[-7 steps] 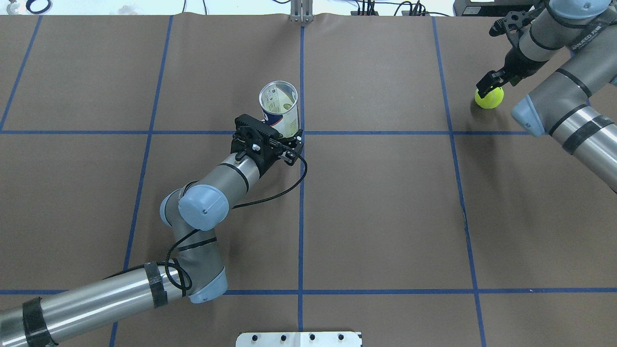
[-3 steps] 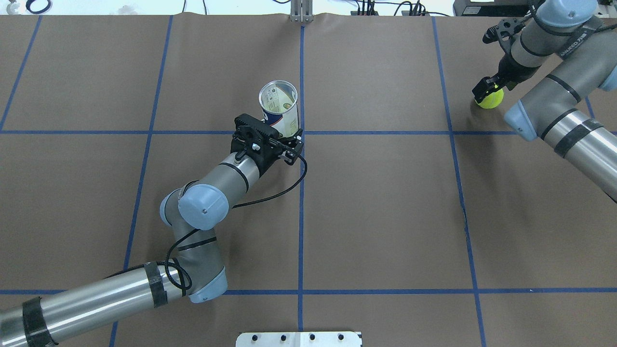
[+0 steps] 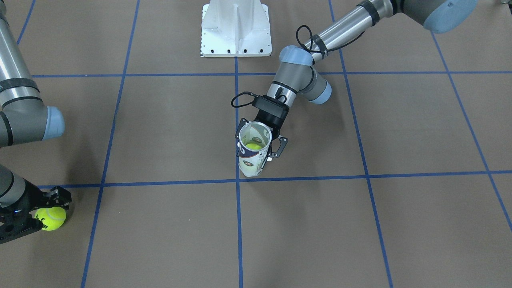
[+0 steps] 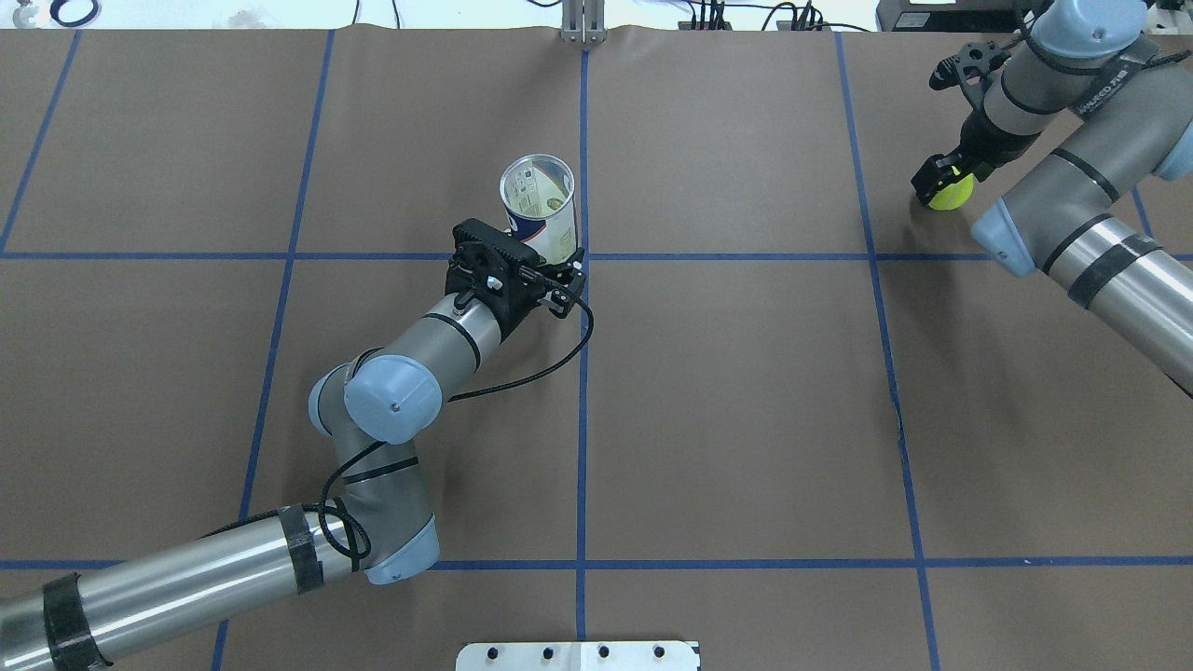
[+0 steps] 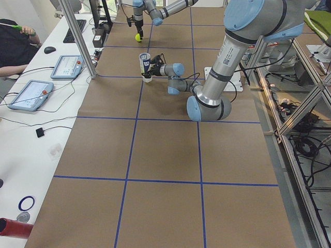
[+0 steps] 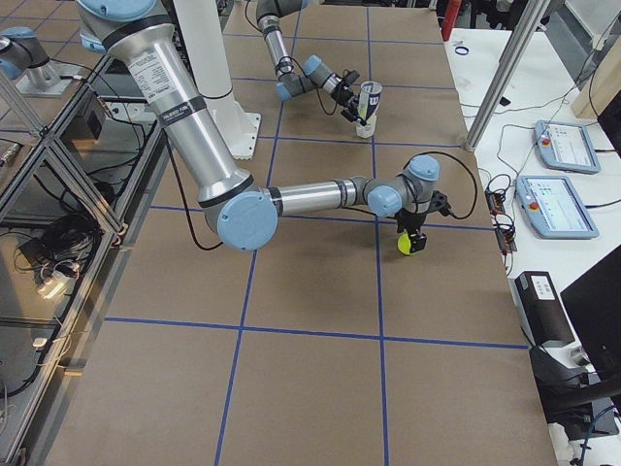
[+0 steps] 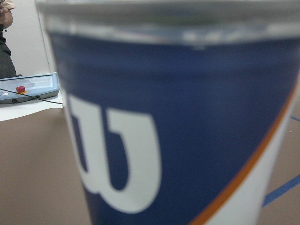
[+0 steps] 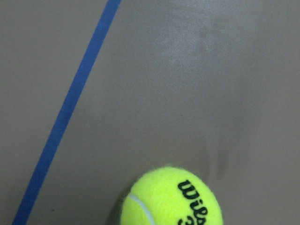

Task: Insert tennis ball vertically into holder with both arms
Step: 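Carry the second yellow ball with the right gripper toward the can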

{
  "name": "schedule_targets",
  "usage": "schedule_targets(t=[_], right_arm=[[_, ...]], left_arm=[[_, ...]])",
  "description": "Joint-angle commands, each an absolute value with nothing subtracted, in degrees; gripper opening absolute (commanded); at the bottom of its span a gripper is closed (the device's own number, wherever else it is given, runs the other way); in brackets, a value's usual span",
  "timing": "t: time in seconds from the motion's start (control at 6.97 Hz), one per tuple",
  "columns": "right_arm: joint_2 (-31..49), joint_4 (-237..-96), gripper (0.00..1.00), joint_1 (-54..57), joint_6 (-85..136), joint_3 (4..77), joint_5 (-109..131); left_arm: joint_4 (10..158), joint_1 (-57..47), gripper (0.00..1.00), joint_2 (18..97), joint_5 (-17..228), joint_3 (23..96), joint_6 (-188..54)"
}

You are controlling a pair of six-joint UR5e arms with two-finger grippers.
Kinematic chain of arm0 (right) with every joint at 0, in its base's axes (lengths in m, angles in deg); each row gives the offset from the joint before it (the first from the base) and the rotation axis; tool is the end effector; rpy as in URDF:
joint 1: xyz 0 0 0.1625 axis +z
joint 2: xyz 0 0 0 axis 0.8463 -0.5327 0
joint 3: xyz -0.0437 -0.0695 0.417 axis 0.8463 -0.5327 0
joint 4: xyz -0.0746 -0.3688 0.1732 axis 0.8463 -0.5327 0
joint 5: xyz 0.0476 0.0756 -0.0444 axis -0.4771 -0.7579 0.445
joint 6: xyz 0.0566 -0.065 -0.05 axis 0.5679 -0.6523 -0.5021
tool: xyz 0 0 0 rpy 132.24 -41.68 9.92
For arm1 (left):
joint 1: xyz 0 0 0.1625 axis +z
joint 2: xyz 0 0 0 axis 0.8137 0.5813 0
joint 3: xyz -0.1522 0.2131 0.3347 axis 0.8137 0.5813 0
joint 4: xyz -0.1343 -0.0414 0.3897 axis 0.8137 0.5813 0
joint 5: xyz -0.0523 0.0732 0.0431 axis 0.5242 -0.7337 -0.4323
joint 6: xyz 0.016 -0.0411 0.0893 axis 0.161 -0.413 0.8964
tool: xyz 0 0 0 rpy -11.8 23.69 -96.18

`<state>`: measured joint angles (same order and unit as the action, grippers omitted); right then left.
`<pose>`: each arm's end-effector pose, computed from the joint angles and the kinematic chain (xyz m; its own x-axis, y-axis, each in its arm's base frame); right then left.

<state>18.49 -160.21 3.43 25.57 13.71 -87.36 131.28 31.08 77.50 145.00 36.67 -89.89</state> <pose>-0.2783 -0.6763 0.5246 0.7375 -0.3534 0.5754 0.2307 0.9327 0.2772 0.5975 -0.4557 0.2701 0.6139 0.4904 -0.6186 0.4962 0.3697 0.7855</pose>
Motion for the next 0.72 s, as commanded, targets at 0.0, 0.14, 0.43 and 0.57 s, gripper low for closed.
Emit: schedule_targets(t=[0.0, 0.14, 0.43, 0.57], right_arm=[[19.7, -160.3, 0.00, 5.6, 25.7, 13.9, -89.2], [21.5, -160.7, 0.00, 7.9, 25.6, 13.9, -93.6], [27.5, -168.1, 0.00, 10.7, 28.4, 17.1, -102.6], [30.5, -173.8, 0.00, 10.0, 36.7, 22.1, -103.5]], left_arm=[[131.3, 31.1, 0.76, 77.5, 145.0, 36.7, -90.0], [131.4, 31.1, 0.76, 77.5, 145.0, 36.7, -89.9], [131.4, 31.1, 0.76, 77.3, 145.0, 36.7, -89.9], [131.4, 31.1, 0.76, 77.3, 145.0, 36.7, -89.9]])
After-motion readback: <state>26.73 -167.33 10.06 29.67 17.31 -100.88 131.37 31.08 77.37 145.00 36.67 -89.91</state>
